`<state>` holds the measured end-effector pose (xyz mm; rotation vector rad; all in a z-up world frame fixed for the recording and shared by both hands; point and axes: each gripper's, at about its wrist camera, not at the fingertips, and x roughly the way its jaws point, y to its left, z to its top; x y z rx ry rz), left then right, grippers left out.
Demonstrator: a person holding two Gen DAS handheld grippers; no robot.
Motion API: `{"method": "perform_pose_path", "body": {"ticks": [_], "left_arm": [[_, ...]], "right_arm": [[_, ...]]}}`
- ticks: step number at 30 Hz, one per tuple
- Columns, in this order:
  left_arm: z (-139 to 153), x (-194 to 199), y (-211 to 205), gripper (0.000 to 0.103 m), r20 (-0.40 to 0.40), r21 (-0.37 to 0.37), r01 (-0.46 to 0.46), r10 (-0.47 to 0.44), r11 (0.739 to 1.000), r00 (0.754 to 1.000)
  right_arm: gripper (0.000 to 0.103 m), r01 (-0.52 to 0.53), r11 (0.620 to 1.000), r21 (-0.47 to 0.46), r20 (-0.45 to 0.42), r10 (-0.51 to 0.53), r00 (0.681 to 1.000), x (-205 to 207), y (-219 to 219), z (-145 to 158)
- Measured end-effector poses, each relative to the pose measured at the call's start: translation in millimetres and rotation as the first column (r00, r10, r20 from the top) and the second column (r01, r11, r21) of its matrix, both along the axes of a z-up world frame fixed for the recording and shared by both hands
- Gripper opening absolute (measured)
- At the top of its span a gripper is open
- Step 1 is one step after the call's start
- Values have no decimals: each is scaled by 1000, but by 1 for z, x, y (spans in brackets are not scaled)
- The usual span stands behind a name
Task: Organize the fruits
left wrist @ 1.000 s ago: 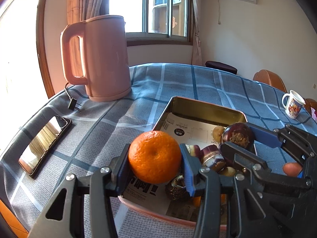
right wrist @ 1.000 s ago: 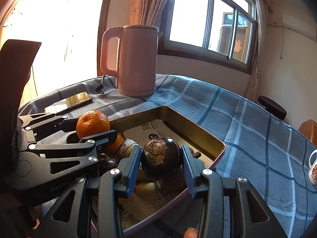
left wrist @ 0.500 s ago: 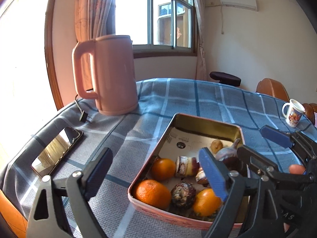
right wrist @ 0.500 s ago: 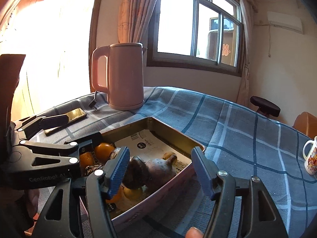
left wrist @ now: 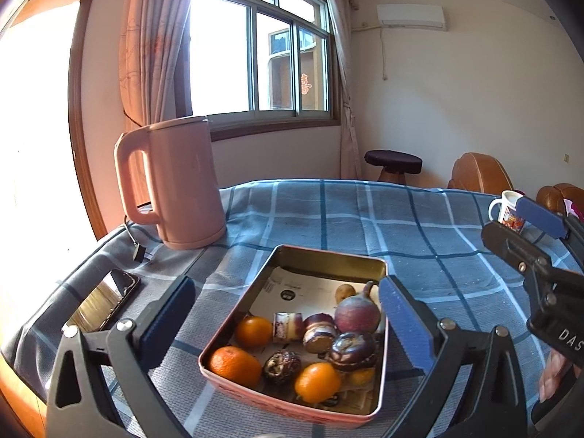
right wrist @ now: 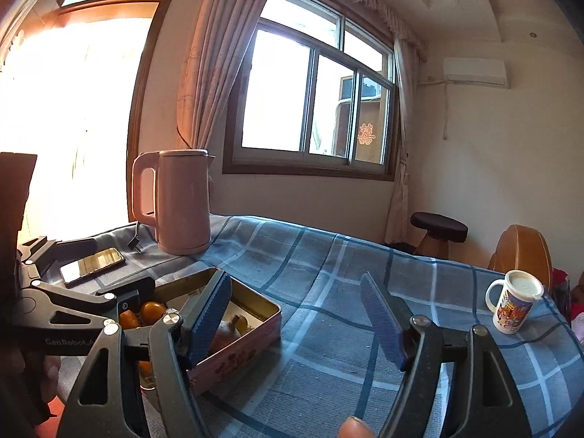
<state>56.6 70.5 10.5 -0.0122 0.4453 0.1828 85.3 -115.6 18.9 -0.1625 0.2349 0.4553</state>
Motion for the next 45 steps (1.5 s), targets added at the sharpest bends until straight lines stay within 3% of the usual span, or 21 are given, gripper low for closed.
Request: {"method": "perform_pose_path", "body": {"ticks": [25, 45], "left_arm": [[13, -5, -21, 103, 21, 35, 12, -13, 999, 1000], [14, -5, -16, 103, 20, 14, -9, 8, 1000, 1000]], "right_arm": [[74, 11, 999, 30, 32, -12, 999, -9, -17, 6], [75, 14, 1000, 20, 41, -15, 999, -12, -19, 4]]}}
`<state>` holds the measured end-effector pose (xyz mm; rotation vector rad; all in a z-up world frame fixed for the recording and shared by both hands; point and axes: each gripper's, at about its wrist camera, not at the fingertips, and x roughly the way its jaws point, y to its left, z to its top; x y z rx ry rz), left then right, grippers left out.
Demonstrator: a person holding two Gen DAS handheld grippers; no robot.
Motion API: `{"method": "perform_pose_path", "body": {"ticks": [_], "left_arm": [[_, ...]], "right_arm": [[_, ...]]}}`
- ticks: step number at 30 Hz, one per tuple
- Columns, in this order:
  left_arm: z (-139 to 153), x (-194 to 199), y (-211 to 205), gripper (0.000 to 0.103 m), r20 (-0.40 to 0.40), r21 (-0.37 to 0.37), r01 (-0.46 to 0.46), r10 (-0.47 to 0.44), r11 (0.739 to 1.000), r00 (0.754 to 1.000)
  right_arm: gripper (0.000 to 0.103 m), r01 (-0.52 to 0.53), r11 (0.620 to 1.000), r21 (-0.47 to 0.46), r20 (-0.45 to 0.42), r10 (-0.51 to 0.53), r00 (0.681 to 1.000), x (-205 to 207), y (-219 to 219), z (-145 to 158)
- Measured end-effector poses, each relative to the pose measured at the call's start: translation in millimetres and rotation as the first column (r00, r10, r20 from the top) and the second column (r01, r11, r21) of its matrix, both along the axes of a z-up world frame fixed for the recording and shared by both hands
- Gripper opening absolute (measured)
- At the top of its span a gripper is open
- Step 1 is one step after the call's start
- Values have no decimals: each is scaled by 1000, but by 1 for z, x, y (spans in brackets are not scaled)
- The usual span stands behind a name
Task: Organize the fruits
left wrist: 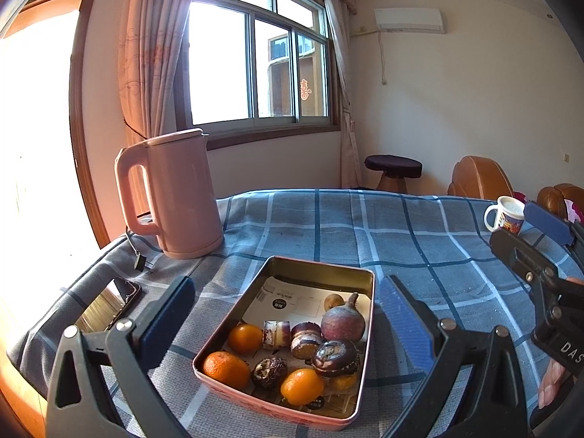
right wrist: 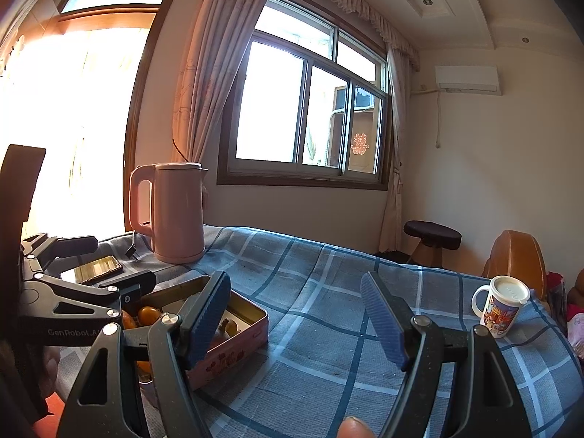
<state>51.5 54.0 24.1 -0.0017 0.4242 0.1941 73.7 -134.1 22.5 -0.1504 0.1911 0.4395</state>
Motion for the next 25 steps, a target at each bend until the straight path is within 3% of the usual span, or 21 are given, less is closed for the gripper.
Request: {"method": "perform_pose_path", "body": {"ticks": [25], "left_arm": [[-6, 5, -2, 103, -7, 3, -3, 3, 1000, 1000]], "right_arm": [[75, 15, 1000, -3, -14, -15, 1000, 5, -6, -10]]}}
